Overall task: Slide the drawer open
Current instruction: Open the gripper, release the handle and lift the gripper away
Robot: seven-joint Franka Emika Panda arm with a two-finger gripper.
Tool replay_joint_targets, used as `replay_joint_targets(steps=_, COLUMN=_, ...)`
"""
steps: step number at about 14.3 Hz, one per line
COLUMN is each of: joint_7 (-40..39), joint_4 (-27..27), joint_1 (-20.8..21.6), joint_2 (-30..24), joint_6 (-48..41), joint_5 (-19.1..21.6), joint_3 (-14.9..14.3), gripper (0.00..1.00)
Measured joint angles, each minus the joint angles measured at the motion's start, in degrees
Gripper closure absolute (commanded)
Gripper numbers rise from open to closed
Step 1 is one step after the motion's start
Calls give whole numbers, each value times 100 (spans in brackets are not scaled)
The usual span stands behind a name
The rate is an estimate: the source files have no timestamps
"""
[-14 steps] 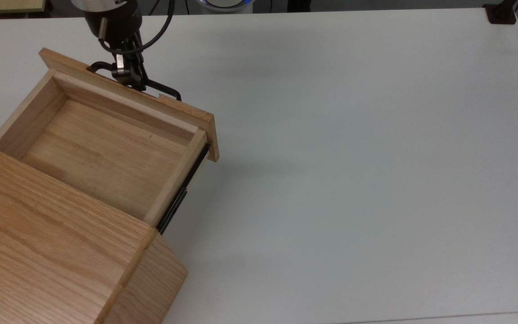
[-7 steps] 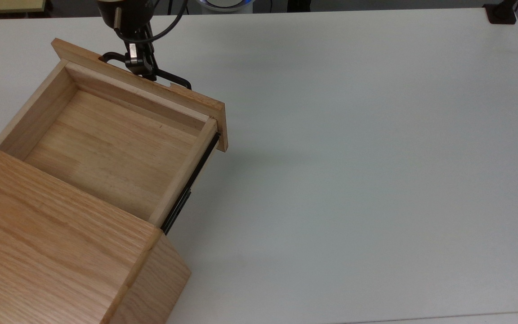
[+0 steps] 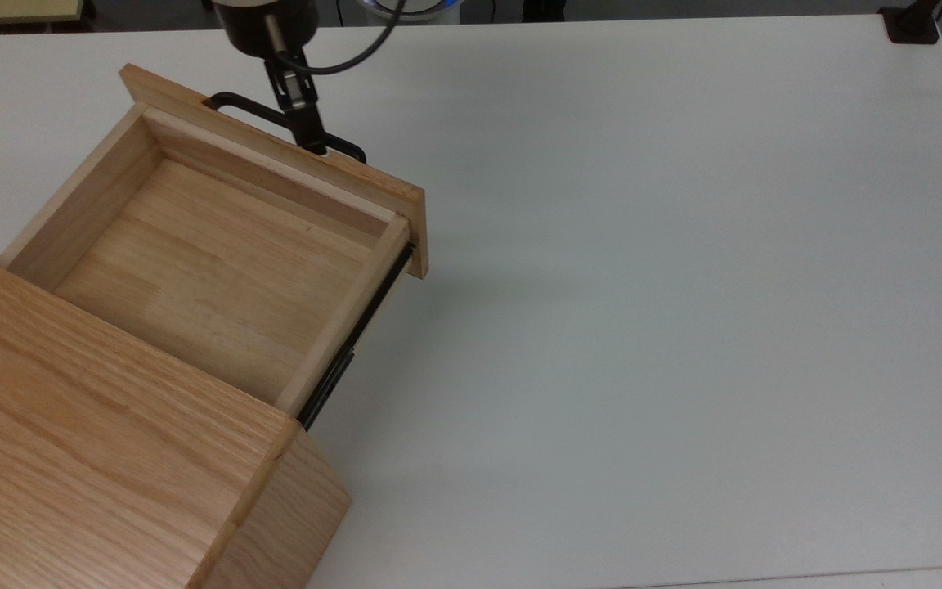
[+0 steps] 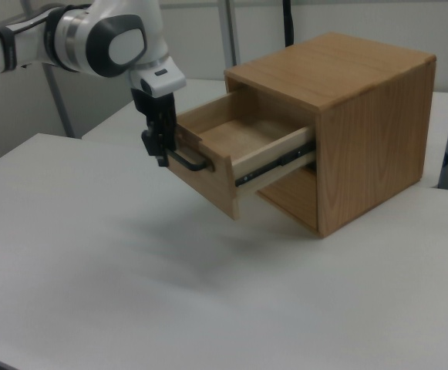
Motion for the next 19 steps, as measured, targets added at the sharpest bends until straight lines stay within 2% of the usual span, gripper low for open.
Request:
replay_joint_targets(steps=7, joint_7=-450, joint_4=52, joint_1=96, joint_2=-259, joint_6=-302, joint_5=0, joint_3=49, gripper=0)
replay_joint_targets(steps=16, joint_7=-3011, joint_4=60, joint_1=190, joint_2=-821, joint_6=-789, joint_5=-1, joint_3=162, gripper=0)
replay_joint_targets(steps=19, joint_7=-4625, joint_4=-68, joint_1=352, joint_2=-895, joint_6=-792, joint_5=-190, joint_3=151, gripper=0)
